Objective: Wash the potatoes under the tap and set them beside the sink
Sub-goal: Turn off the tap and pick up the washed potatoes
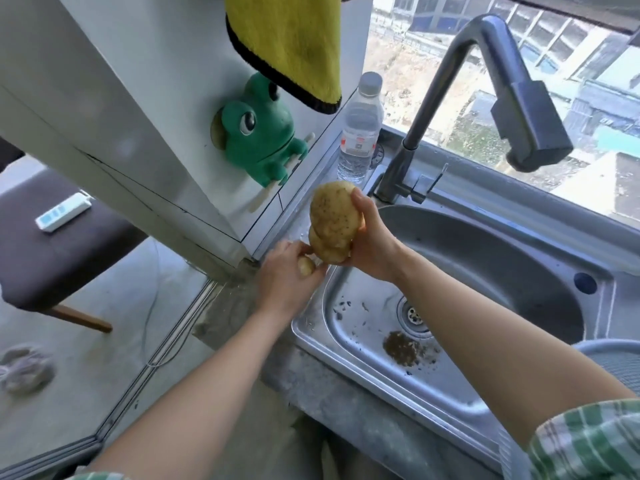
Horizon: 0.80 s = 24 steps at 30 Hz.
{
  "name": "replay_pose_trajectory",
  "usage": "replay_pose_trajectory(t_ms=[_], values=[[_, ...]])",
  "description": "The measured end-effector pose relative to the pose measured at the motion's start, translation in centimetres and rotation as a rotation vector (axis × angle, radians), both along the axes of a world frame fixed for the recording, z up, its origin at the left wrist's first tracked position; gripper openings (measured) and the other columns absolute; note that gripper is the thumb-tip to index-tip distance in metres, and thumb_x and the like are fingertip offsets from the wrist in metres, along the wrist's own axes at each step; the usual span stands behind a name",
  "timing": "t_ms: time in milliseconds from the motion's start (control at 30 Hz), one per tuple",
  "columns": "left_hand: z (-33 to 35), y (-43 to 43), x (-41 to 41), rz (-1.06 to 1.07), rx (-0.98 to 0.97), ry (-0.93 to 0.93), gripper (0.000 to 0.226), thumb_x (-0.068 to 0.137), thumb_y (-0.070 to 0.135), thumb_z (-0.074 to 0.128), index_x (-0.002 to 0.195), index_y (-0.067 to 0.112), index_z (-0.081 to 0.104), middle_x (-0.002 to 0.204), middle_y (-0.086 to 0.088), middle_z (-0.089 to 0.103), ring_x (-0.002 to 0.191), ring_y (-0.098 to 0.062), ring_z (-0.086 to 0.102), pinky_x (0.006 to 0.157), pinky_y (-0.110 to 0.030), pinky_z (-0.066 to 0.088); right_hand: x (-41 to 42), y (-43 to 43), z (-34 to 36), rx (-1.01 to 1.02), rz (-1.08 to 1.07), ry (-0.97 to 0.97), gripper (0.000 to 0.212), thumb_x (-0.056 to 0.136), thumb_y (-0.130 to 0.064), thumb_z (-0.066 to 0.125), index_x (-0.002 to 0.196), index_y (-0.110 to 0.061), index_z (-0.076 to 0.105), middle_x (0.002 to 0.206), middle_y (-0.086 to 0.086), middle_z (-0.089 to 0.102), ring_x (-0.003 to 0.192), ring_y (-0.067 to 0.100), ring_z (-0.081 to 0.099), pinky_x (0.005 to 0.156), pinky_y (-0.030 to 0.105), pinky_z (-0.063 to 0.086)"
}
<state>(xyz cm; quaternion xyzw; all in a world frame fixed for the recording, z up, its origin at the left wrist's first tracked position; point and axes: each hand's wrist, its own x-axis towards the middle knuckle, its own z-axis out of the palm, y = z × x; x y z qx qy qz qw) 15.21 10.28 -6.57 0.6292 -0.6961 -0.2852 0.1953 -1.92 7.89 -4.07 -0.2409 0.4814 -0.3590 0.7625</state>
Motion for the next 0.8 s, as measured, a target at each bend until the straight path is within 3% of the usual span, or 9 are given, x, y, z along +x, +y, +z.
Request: replay_pose_trajectory(t_ms=[100, 200, 267, 367, 467, 567, 667, 800], values=[[1.6, -0.1, -1.4, -0.079, 0.015, 0.033, 0.032, 0.081, 0.043, 0.073, 0.099, 0.017, 0.070, 0.103, -0.002, 0.063, 0.094, -0.021, 0.061, 0.080, -0.034, 0.049, -1.2, 1.7, 0.9, -0.055, -0.023, -0.025, 0.109, 0.049, -0.084, 0.067, 0.131, -0.013, 0.057, 0.123, 0.012, 0.065, 0.113, 0.027, 0.064, 0.106, 0.049, 0.045], [2.4, -0.2, -2.6, -0.209, 0.027, 0.050, 0.028, 0.082, 0.042, 0.073, 0.098, 0.019, 0.073, 0.100, -0.002, 0.067, 0.095, -0.021, 0.062, 0.077, -0.030, 0.044, -2.7, 3.9, 1.6, -0.111, -0.171, -0.096, 0.094, 0.051, -0.084, 0.065, 0.117, -0.017, 0.067, 0.113, 0.007, 0.067, 0.109, 0.025, 0.062, 0.106, 0.052, 0.040], [3.4, -0.2, -3.7, -0.295, 0.112, 0.066, 0.024, 0.080, 0.046, 0.073, 0.091, 0.025, 0.073, 0.091, 0.000, 0.069, 0.088, -0.020, 0.064, 0.073, -0.030, 0.046, -3.7, 5.8, 2.2, -0.137, -0.298, -0.165, 0.091, 0.055, -0.083, 0.063, 0.117, -0.016, 0.066, 0.114, 0.007, 0.064, 0.111, 0.026, 0.058, 0.105, 0.051, 0.040], [5.3, 0.7, -6.0, -0.323, 0.313, 0.223, 0.025, 0.072, 0.049, 0.073, 0.084, 0.027, 0.070, 0.075, 0.002, 0.065, 0.076, -0.025, 0.065, 0.069, -0.041, 0.057, -5.1, 9.1, 3.7, -0.177, -0.462, -0.213, 0.087, 0.056, -0.081, 0.063, 0.114, -0.016, 0.066, 0.115, 0.009, 0.060, 0.109, 0.027, 0.055, 0.104, 0.051, 0.040], [6.8, 2.3, -8.8, -0.415, 0.450, 0.301, 0.037, 0.072, 0.049, 0.074, 0.092, 0.019, 0.069, 0.078, -0.002, 0.065, 0.078, -0.023, 0.063, 0.069, -0.038, 0.056, -6.8, 13.0, 6.0, -0.253, -0.599, -0.217, 0.081, 0.056, -0.079, 0.067, 0.107, -0.015, 0.066, 0.105, 0.008, 0.061, 0.093, 0.024, 0.059, 0.083, 0.041, 0.050], [8.7, 4.7, -12.1, -0.505, 0.640, 0.366, 0.049, 0.073, 0.050, 0.075, 0.099, 0.009, 0.070, 0.072, -0.005, 0.063, 0.069, -0.025, 0.060, 0.057, -0.031, 0.048, -8.9, 17.6, 8.3, -0.320, -0.742, -0.170, 0.077, 0.055, -0.078, 0.067, 0.102, -0.016, 0.069, 0.102, 0.008, 0.062, 0.091, 0.023, 0.059, 0.082, 0.040, 0.045], [11.2, 7.9, -15.9, -0.595, 0.867, 0.405, 0.029, 0.085, 0.037, 0.070, 0.089, 0.009, 0.067, 0.066, -0.005, 0.061, 0.058, -0.021, 0.058, 0.056, -0.030, 0.049, -11.4, 22.8, 9.9, -0.344, -0.866, -0.088, 0.069, 0.068, -0.077, 0.052, 0.097, -0.017, 0.071, 0.098, 0.008, 0.061, 0.089, 0.023, 0.056, 0.080, 0.038, 0.041], [13.3, 12.4, -20.5, -0.796, 0.874, 0.359, 0.015, 0.086, 0.018, 0.067, 0.074, 0.008, 0.067, 0.065, -0.009, 0.061, 0.057, -0.022, 0.057, 0.055, -0.026, 0.050, -14.1, 29.4, 11.1, -0.291, -0.972, 0.040, 0.064, 0.071, -0.073, 0.048, 0.097, -0.017, 0.064, 0.085, 0.002, 0.066, 0.069, 0.016, 0.061, 0.065, 0.028, 0.045]])
